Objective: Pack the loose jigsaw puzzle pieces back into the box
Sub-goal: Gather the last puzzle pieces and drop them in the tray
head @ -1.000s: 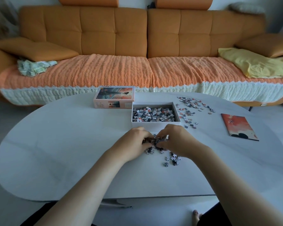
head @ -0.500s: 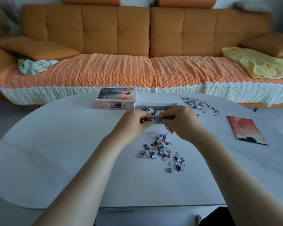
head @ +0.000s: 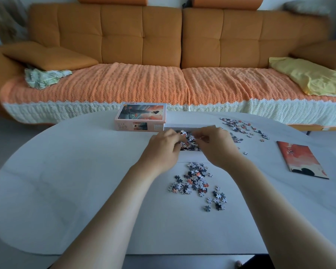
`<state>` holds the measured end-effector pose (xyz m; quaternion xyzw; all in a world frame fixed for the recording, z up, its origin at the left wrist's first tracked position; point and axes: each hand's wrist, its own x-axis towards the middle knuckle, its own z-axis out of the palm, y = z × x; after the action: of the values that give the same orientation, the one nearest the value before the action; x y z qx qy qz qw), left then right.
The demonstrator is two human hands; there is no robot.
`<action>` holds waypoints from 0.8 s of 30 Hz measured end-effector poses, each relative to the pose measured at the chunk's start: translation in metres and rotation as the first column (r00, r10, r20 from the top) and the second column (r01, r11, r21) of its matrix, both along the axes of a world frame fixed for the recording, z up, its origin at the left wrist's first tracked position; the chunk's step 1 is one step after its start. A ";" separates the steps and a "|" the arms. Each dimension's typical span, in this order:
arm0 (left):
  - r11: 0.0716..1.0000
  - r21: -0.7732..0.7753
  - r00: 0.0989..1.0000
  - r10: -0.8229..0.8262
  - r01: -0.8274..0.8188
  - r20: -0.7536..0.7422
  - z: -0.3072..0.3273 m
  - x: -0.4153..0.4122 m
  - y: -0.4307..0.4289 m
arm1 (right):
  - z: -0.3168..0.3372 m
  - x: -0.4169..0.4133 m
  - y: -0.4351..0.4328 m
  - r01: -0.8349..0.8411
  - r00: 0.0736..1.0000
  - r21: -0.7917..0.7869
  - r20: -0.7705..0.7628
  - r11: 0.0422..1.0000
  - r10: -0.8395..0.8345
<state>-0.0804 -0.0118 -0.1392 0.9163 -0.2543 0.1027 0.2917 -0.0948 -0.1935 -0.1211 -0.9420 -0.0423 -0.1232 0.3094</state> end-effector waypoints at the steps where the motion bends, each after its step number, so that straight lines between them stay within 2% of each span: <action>1: 0.998 0.057 1.000 -0.013 0.011 0.027 -0.001 -0.002 0.000 | 0.000 -0.004 0.001 -0.059 0.998 -0.035 -0.017 0.998 0.058; 3: 0.982 0.185 0.998 -0.038 0.027 0.057 -0.005 -0.005 0.000 | -0.002 -0.012 0.002 -0.184 0.982 -0.107 -0.069 0.977 0.177; 5: 0.970 0.240 0.996 -0.050 0.031 0.075 -0.009 -0.007 0.002 | -0.004 -0.019 0.000 -0.224 0.973 -0.122 -0.075 0.967 0.216; 10: 0.993 0.090 0.975 -0.088 0.071 0.204 -0.002 -0.017 0.005 | 0.001 -0.025 -0.012 -0.176 0.971 -0.089 0.149 0.980 0.188; 12: 0.992 0.026 0.966 -0.128 0.125 0.225 0.001 -0.025 0.003 | 0.003 -0.031 -0.015 -0.191 0.961 -0.102 0.184 0.976 0.208; 14: 0.987 0.016 0.975 -0.161 0.161 0.153 0.001 -0.036 0.000 | 0.005 -0.039 -0.017 -0.200 0.973 -0.136 0.089 0.970 0.213; 17: 0.979 0.092 0.983 -0.186 0.184 0.013 -0.007 -0.046 -0.005 | -0.002 -0.050 -0.018 -0.262 0.964 -0.227 -0.109 0.938 0.243; 20: 0.959 0.173 0.975 -0.218 0.222 -0.041 -0.016 -0.051 -0.011 | -0.010 -0.056 -0.018 -0.331 0.936 -0.263 -0.216 0.906 0.279; 24: 0.964 0.140 0.972 -0.212 0.225 -0.102 -0.018 -0.057 -0.015 | -0.011 -0.060 -0.023 -0.331 0.917 -0.232 -0.305 0.915 0.255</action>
<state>-0.1375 -0.0265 -0.1568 0.9056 -0.3481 0.0105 0.2419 -0.1549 -0.2160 -0.1318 -0.9666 -0.1589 0.0611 0.1917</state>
